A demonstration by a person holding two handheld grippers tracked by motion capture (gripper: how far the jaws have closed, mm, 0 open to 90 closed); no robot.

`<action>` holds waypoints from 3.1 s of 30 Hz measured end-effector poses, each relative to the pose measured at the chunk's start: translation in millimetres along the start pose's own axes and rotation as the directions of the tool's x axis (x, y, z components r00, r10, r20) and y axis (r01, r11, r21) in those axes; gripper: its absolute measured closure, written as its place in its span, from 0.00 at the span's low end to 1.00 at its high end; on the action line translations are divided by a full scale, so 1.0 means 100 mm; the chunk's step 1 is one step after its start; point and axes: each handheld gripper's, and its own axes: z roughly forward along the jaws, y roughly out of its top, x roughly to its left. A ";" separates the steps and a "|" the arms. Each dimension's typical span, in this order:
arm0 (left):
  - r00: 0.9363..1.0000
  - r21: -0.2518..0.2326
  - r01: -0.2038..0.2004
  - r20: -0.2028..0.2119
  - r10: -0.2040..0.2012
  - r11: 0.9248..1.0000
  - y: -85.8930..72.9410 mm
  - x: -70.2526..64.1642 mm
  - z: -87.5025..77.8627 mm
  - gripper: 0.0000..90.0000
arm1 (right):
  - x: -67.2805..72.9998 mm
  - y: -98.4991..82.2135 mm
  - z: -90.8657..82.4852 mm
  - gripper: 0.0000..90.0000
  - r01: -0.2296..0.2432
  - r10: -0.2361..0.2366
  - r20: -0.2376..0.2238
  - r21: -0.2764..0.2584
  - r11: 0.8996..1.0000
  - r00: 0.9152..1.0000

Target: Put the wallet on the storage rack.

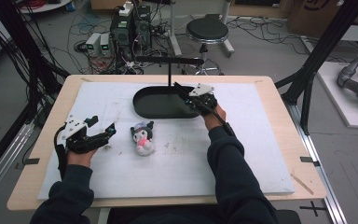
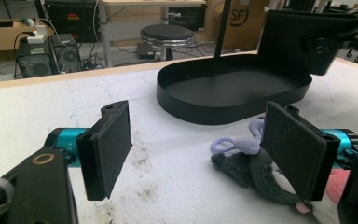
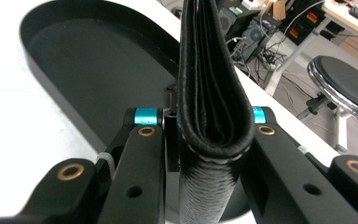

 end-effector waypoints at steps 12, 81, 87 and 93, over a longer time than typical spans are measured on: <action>1.000 -0.002 0.003 0.003 -0.003 1.000 -0.01 0.01 -0.01 0.27 | 0.11 -0.02 0.39 0.69 -0.048 0.044 0.073 0.049 0.998 0.996; 0.999 0.021 0.014 0.044 -0.015 1.000 0.01 -0.07 0.04 0.27 | -0.20 -0.50 -0.74 0.35 -0.309 0.311 -0.088 0.032 0.950 0.946; 0.999 0.004 0.025 0.031 -0.025 1.000 0.03 -0.07 0.03 0.23 | -0.25 -0.89 -1.16 0.25 -0.306 0.307 -0.037 0.040 0.951 0.951; 0.999 0.006 0.034 0.011 -0.034 0.999 0.02 -0.06 -0.01 0.23 | -0.23 -1.12 -1.29 0.24 -0.319 0.319 -0.005 0.034 0.947 0.948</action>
